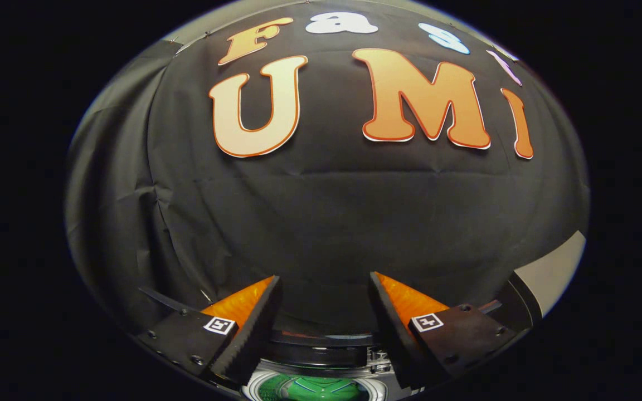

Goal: Put the clothes into the washing machine and then close the washing machine lid.

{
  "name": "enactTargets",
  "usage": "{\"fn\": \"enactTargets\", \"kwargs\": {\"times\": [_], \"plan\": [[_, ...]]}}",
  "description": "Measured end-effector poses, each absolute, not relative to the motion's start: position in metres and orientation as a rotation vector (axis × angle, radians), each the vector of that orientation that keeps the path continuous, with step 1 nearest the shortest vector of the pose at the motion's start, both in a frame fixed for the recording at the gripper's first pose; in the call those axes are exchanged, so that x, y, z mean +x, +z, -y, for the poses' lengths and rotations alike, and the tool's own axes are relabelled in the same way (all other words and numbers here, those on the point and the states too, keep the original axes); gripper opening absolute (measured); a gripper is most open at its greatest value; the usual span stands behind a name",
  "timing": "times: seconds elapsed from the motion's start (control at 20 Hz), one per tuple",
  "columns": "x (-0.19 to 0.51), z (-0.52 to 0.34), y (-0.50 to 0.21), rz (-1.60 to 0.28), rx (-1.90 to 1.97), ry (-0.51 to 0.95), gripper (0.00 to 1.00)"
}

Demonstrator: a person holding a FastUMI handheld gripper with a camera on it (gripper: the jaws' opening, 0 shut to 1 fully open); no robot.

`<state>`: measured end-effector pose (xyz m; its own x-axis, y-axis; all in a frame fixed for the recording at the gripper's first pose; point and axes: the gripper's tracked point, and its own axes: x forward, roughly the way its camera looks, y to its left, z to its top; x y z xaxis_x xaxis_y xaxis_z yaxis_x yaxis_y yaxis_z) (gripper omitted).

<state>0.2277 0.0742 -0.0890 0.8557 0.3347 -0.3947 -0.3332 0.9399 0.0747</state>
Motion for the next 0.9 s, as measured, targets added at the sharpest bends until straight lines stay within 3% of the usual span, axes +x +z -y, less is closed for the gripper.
{"fn": "enactTargets", "kwargs": {"times": [0.9], "plan": [[0.148,-0.058,-0.094,-0.395,-0.005,0.359,0.99]]}}
